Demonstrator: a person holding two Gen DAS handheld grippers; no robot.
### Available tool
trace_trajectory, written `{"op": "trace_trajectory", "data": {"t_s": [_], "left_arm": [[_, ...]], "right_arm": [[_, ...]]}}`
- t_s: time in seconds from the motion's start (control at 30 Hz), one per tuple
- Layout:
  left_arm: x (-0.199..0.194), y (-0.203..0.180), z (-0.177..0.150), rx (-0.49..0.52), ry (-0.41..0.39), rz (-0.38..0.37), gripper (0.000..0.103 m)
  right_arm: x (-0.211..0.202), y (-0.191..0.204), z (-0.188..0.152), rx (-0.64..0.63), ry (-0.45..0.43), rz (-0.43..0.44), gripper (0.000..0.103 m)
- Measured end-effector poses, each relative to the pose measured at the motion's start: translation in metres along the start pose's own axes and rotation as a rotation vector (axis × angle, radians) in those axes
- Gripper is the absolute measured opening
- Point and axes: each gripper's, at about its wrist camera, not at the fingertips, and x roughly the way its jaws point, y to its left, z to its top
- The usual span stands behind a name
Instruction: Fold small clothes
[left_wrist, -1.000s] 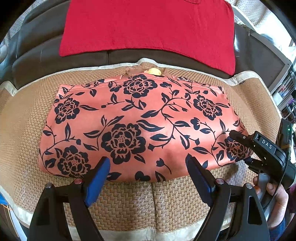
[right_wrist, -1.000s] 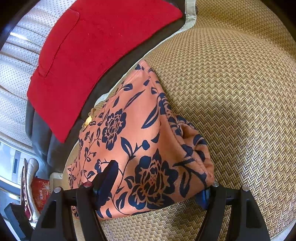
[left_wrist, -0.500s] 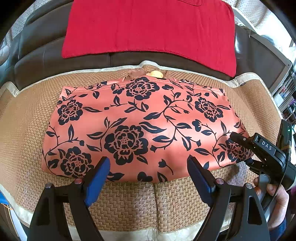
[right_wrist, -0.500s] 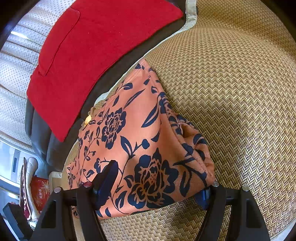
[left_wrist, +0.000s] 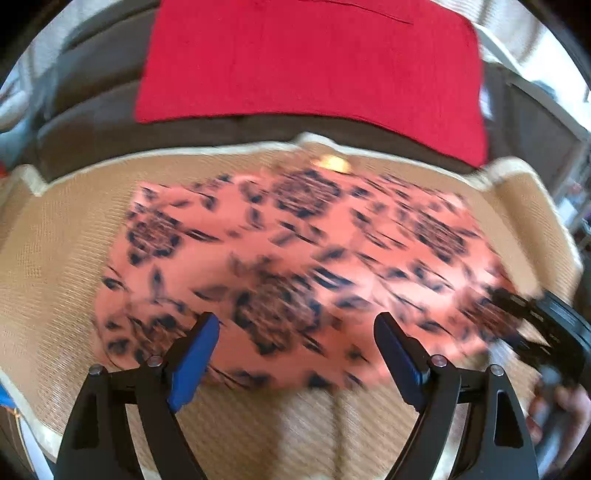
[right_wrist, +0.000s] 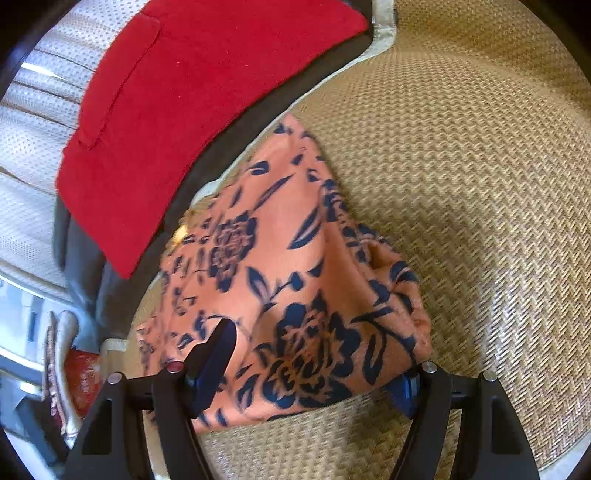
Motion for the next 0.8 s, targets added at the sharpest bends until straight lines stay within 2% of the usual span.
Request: {"op": "trace_trajectory", "data": {"t_s": [0.1,0.2,0.23,0.27,0.3,0.33,0.43,0.47,0.53,0.57,0.6,0.67,0.77,0.8], "left_arm": [[0.027,0.010,0.008,-0.007,-0.004,0.059,0.086],[0.071,-0.001,0.002,0.120,0.106,0.116,0.087],[0.076,-0.001,0.000,0.125,0.115,0.119,0.087],[0.072,0.002,0.000,0.100,0.095,0.118,0.087],[0.066,0.002,0.001,0.086,0.083,0.118,0.087],[0.060,0.001,0.003,0.080,0.065,0.111,0.087],[0.041,-0.008,0.007,0.097,-0.040,0.117,0.087],[0.044,-0.012,0.008,0.109,-0.042,0.125,0.087],[0.071,-0.019,0.004,0.170,0.047,0.133,0.089],[0.072,-0.017,0.003,0.168,0.029,0.130,0.092],[0.068,-0.015,0.005,0.160,0.022,0.131,0.092],[0.055,-0.011,0.009,0.139,0.009,0.123,0.092],[0.036,-0.006,0.013,0.111,-0.077,0.127,0.092],[0.040,-0.007,0.013,0.116,-0.074,0.139,0.092]], "right_arm": [[-0.002,-0.004,-0.002,0.015,-0.003,0.026,0.078],[0.001,-0.014,-0.002,0.056,0.000,0.048,0.078],[-0.001,-0.015,0.000,0.057,-0.006,0.055,0.075],[-0.004,-0.013,0.002,0.044,-0.013,0.063,0.049],[-0.007,-0.012,0.004,0.029,-0.017,0.052,0.015],[-0.010,-0.011,0.006,0.024,-0.024,0.035,0.015],[-0.018,-0.019,0.010,0.045,-0.039,0.067,0.020],[-0.014,-0.025,0.011,0.067,-0.027,0.060,0.022],[-0.010,-0.034,0.010,0.094,-0.018,0.044,0.036],[-0.009,-0.040,0.009,0.122,-0.014,0.069,0.048],[-0.011,-0.043,0.009,0.140,-0.025,0.111,0.067],[-0.020,-0.042,0.009,0.142,-0.050,0.130,0.078],[-0.027,-0.039,0.012,0.115,-0.061,0.139,0.075],[-0.027,-0.039,0.014,0.107,-0.061,0.129,0.068]]}}
